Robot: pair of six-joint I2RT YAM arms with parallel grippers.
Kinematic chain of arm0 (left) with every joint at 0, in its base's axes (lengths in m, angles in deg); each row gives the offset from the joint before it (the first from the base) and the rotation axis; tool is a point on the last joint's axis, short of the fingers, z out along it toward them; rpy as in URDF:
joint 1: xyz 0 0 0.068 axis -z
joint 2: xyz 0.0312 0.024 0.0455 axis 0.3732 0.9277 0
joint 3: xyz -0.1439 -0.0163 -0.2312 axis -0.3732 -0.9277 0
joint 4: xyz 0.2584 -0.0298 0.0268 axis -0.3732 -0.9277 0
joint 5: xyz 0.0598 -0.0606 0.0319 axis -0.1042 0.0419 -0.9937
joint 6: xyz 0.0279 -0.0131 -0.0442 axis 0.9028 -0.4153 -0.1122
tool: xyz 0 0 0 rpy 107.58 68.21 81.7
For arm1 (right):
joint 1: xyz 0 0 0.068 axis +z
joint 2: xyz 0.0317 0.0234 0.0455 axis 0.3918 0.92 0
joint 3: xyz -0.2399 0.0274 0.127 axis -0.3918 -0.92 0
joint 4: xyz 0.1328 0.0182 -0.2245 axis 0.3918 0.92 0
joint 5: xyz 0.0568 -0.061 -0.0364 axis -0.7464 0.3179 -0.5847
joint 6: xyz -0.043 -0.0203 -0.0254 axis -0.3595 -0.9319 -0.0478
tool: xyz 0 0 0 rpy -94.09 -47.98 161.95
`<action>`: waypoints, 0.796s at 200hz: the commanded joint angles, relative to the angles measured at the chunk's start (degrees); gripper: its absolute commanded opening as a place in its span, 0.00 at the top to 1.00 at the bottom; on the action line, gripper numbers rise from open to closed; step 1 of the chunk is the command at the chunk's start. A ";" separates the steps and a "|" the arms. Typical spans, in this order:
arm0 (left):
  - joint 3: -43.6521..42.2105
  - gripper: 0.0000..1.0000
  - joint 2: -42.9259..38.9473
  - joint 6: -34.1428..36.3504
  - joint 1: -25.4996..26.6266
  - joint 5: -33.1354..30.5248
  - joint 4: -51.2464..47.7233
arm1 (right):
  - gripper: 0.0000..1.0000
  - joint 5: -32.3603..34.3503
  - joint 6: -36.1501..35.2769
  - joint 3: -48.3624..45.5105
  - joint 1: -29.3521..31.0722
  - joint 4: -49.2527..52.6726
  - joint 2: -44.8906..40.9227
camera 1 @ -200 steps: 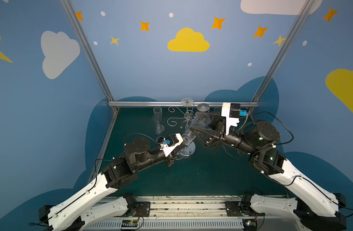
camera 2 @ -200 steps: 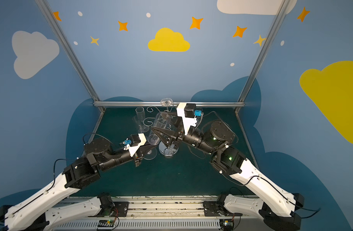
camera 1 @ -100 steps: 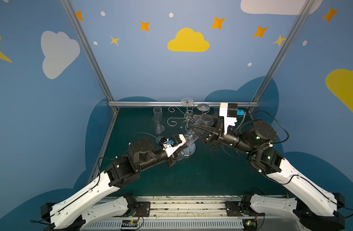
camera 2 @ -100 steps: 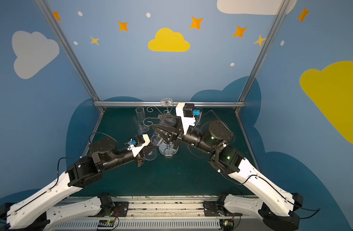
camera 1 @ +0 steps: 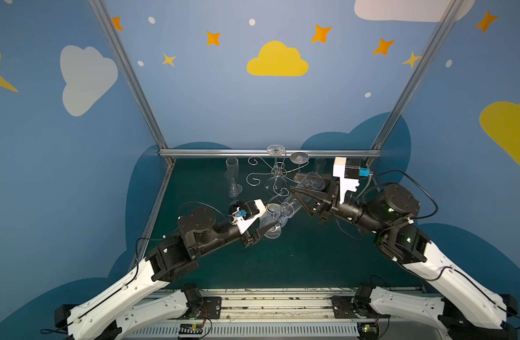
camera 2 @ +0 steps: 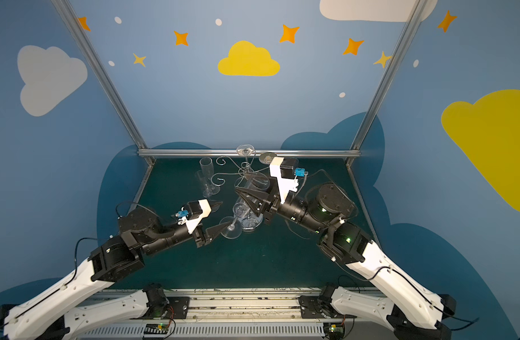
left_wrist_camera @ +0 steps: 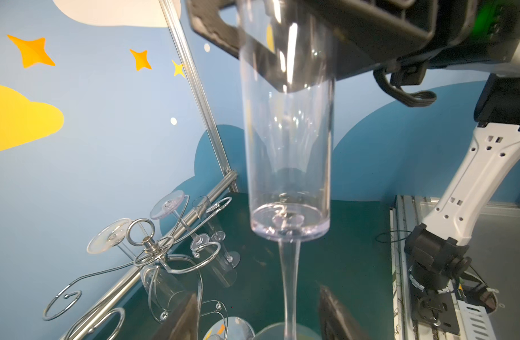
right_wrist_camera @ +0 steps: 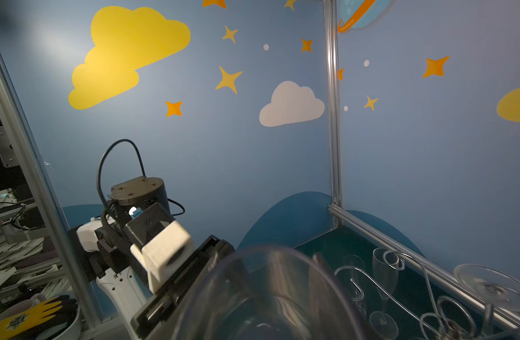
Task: Take the wine glass off the wine glass rack
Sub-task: 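Close the right gripper on the flute while the left gripper releases and draws back, then lower the flute upright onto the table with the right gripper and open it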
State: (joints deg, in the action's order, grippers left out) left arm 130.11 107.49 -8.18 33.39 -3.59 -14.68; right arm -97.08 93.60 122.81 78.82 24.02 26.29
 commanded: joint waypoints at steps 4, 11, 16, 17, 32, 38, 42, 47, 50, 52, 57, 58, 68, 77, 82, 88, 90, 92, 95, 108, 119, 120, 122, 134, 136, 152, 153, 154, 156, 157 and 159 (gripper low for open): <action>-1.97 0.35 -2.54 -1.60 0.10 -3.05 2.00 | 0.65 4.94 -2.25 -1.89 -0.37 3.77 -4.48; -2.55 0.34 -3.14 -1.87 0.14 -3.69 2.20 | 0.66 6.10 -2.51 -2.81 -0.37 4.70 -5.67; -2.86 0.34 -3.51 -2.07 0.14 -4.12 2.28 | 0.66 6.96 -2.63 -3.31 -0.33 5.39 -6.54; -2.94 0.34 -3.61 -2.12 0.15 -4.20 2.29 | 0.66 7.22 -2.66 -3.40 -0.31 5.58 -6.71; -3.82 0.34 -4.71 -2.74 0.15 -5.64 2.55 | 0.66 10.23 -3.62 -4.81 -0.46 8.34 -8.98; -4.05 0.34 -5.12 -2.86 0.13 -6.14 2.68 | 0.66 11.49 -4.03 -5.25 -0.42 9.71 -9.81; -4.33 0.34 -5.37 -2.96 0.13 -6.48 2.77 | 0.66 12.45 -4.38 -5.62 -0.44 10.52 -10.38; -4.59 0.34 -5.76 -2.97 0.15 -6.83 2.88 | 0.67 13.89 -4.80 -6.03 -0.41 11.57 -10.98; -4.75 0.34 -6.00 -2.97 0.15 -7.07 3.02 | 0.67 14.76 -5.05 -6.29 -0.41 12.18 -11.28; -4.89 0.34 -6.11 -2.97 0.08 -7.20 3.11 | 0.67 15.49 -5.23 -6.51 -0.49 12.65 -11.52; -5.18 0.34 -6.49 -3.05 0.15 -7.59 3.32 | 0.67 17.06 -5.64 -6.94 -0.54 13.76 -11.94; -5.25 0.34 -6.56 -3.06 0.11 -7.65 3.37 | 0.67 17.36 -5.70 -7.01 -0.54 14.03 -12.00; -5.69 0.34 -7.17 -3.08 0.12 -8.48 3.69 | 0.67 20.51 -6.60 -8.24 -0.64 15.67 -12.88; -5.97 0.34 -7.61 -3.11 0.12 -9.03 3.69 | 0.67 22.85 -7.56 -9.81 -0.70 16.46 -13.57; -6.09 0.34 -7.82 -2.99 0.10 -9.32 3.65 | 0.67 24.05 -8.12 -10.78 -0.71 16.70 -13.91; -6.18 0.34 -8.00 -2.97 0.15 -9.76 3.49 | 0.67 25.82 -8.86 -11.85 -0.86 16.86 -14.23; -6.19 0.34 -8.07 -2.97 0.08 -9.80 3.40 | 0.67 26.32 -9.08 -12.25 -0.94 16.92 -14.30; -6.23 0.34 -8.15 -2.97 0.13 -9.88 3.36 | 0.67 26.95 -9.34 -12.60 -1.02 16.91 -14.34; -6.27 0.34 -8.21 -2.97 0.13 -10.03 3.30 | 0.67 27.74 -9.62 -13.22 -1.18 16.94 -14.43; -6.45 0.34 -8.54 -3.08 0.07 -10.74 3.04 | 0.67 30.32 -11.27 -15.90 -2.27 16.36 -14.36; -6.54 0.34 -8.57 -3.09 0.07 -11.14 2.91 | 0.67 31.34 -12.14 -18.32 -3.96 15.14 -14.02; -6.54 0.34 -8.61 -3.08 0.07 -11.22 2.91 | 0.67 31.27 -12.24 -18.50 -4.19 15.03 -13.97; -6.54 0.34 -8.63 -3.07 0.09 -11.22 2.95 | 0.67 31.22 -12.39 -19.06 -4.58 14.68 -13.93; -6.58 0.34 -8.66 -2.99 0.13 -11.63 2.91 | 0.67 29.77 -13.14 -22.25 -7.29 11.70 -13.47; -6.62 0.34 -8.69 -3.04 0.14 -11.65 2.91 | 0.67 29.50 -13.08 -22.68 -7.93 11.19 -13.36; -6.66 0.34 -8.82 -3.07 0.15 -12.08 2.94 | 0.68 26.21 -13.31 -26.86 -12.60 5.64 -12.67; -6.69 0.34 -8.82 -3.16 0.15 -12.09 2.92 | 0.68 26.03 -13.36 -27.26 -12.81 5.27 -12.63; -6.66 0.34 -8.82 -3.15 0.15 -12.09 2.91 | 0.68 25.93 -13.29 -27.54 -13.05 4.73 -12.61; -6.68 0.33 -8.82 -3.19 0.13 -12.16 2.91 | 0.69 25.58 -13.42 -28.09 -13.72 3.85 -12.49; -6.66 0.33 -8.82 -3.22 0.14 -12.18 2.91 | 0.69 25.44 -13.46 -28.44 -13.99 3.45 -12.50; -6.64 0.33 -8.82 -3.21 0.13 -12.19 2.91 | 0.69 25.04 -13.53 -29.03 -14.59 2.34 -12.37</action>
State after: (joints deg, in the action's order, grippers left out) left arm 123.64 99.14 -10.76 33.39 -14.21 -13.10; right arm -70.22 81.97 98.37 69.35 37.04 13.38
